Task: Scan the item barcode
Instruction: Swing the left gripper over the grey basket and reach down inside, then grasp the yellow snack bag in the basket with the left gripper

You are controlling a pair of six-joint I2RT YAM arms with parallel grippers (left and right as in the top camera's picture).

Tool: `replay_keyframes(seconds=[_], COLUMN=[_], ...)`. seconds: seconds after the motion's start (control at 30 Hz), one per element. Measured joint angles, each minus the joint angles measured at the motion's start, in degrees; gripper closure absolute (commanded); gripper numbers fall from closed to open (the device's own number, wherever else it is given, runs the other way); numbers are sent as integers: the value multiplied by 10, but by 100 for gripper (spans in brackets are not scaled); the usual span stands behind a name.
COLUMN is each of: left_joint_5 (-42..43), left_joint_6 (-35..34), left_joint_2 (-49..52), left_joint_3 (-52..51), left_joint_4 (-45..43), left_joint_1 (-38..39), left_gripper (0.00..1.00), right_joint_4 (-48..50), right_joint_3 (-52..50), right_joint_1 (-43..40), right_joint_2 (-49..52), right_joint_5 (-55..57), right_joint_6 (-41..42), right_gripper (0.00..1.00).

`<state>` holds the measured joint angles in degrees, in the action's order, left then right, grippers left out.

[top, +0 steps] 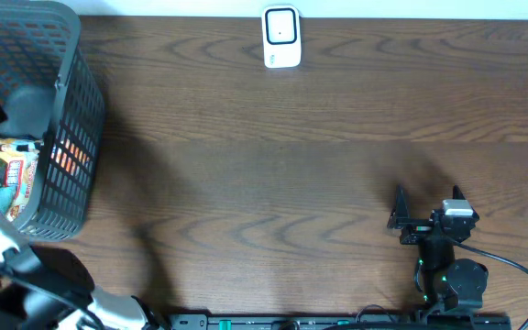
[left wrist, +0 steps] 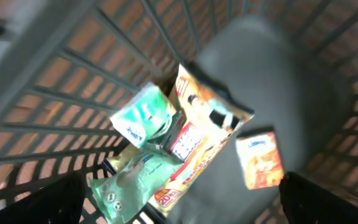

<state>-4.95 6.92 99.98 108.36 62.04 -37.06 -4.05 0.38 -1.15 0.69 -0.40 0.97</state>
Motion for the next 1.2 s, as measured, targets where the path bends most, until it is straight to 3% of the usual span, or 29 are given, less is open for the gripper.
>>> replay_keyframes(seconds=[0.27,0.53,0.9,1.2], left_joint_5=[-55,-57,-71,-91], left_joint_6=[31,98,161,212], left_joint_2=[87,103,103,103], left_joint_3=[-8,-75,-210,-243], left_joint_4=[26,10,-100,-185], left_joint_1=[0,20,30,30], left_gripper=[2,2,2,2], right_joint_4=[0,0,0,0], right_joint_3=[0,0,0,0], right_joint_1=[0,0,0,0], right_joint_2=[0,0,0,0], right_joint_5=[0,0,0,0], right_joint_6=[0,0,0,0], right_gripper=[1,1,1,1])
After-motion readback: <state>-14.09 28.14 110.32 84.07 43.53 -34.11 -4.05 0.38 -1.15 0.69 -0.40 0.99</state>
